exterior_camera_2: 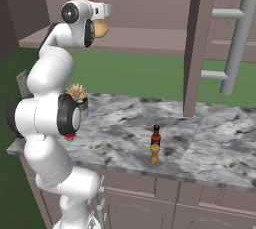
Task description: There are various items on the counter. Only move the condiments/shakers into the cabinet.
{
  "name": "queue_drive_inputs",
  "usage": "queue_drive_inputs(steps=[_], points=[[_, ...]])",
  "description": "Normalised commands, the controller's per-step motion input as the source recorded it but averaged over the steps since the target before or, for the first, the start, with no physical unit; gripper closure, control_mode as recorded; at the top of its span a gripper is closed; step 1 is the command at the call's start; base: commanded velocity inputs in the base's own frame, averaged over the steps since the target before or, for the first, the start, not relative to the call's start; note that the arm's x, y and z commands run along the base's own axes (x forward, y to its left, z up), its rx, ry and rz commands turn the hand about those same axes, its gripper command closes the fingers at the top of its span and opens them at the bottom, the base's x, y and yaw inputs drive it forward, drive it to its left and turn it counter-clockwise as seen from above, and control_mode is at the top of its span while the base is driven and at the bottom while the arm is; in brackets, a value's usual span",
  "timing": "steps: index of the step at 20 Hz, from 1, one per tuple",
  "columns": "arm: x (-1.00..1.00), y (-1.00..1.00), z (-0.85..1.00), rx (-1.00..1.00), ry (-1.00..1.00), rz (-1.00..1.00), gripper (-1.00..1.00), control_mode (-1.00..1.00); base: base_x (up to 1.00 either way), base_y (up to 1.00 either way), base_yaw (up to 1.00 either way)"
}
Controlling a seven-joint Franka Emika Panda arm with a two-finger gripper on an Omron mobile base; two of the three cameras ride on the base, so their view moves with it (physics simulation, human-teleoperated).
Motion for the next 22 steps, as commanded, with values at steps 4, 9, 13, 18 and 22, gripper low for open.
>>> queue_drive_inputs(steps=[4,9,13,18,22], points=[[0.5,0.0,-0.26,-0.01,0.0,0.0,1.0,-1.0,0.0,0.0,0.0],[0.34,0.0,-0.11,-0.02,0.0,0.0,-1.0,-1.0,0.0,0.0,0.0],[0.0,0.0,0.0,0.0,0.0,0.0,-1.0,-1.0,0.0,0.0,0.0],[-0.5,0.0,-0.04,0.0,-0.01,0.0,-1.0,-1.0,0.0,0.0,0.0],[-1.0,-0.04,-0.19,0.0,-0.05,-0.08,-1.0,-1.0,0.0,0.0,0.0]])
